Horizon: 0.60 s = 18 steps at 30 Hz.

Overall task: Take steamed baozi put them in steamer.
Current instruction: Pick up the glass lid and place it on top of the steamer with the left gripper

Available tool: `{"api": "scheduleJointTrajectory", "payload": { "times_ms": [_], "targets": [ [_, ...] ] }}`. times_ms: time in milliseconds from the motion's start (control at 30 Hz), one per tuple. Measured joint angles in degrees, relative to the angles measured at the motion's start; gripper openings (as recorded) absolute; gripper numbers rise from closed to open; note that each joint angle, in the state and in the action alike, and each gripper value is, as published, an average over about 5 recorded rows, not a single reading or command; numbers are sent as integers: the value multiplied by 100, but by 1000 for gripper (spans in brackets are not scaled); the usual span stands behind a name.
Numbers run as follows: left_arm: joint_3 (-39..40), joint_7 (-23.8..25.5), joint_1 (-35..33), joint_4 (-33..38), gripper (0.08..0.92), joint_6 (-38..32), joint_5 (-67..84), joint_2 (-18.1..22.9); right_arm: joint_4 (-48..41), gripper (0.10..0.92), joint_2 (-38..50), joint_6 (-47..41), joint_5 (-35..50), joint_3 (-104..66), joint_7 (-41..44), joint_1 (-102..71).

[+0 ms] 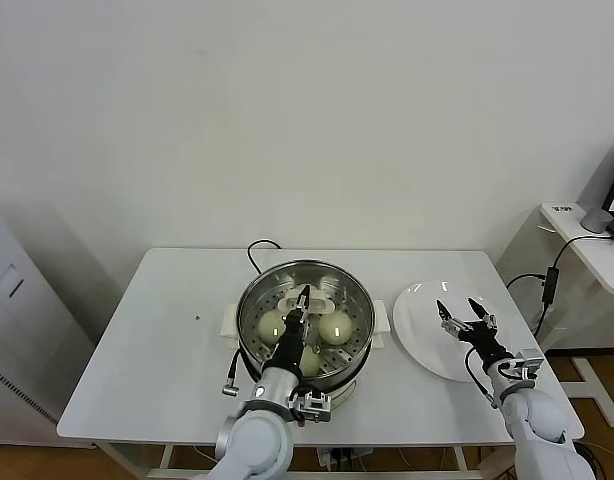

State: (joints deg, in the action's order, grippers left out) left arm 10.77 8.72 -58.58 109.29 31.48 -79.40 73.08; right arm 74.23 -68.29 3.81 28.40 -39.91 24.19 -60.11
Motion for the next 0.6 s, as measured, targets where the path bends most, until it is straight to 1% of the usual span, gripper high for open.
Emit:
{"api": "scheduleJointTrajectory", "payload": {
  "times_ms": [67, 200, 367, 500, 600],
  "targets": [
    [4, -26, -40, 39, 157, 48, 54, -15, -10, 823, -4, 0, -2, 0, 6, 4],
    [-8, -25, -152, 188, 273, 150, 282, -79, -32, 823, -9, 1, -6, 0, 17, 21],
    [-109, 20, -317, 535, 412, 164, 854, -204, -47, 823, -15, 5, -7, 0, 26, 44],
    [-312, 146, -481, 923, 533, 8, 1566, -380, -43, 823, -6, 6, -4, 2, 40, 39],
    [-585, 248, -565, 1220, 620, -272, 2327, -569, -39, 823, 1, 6, 3, 0, 61, 33]
  ]
}}
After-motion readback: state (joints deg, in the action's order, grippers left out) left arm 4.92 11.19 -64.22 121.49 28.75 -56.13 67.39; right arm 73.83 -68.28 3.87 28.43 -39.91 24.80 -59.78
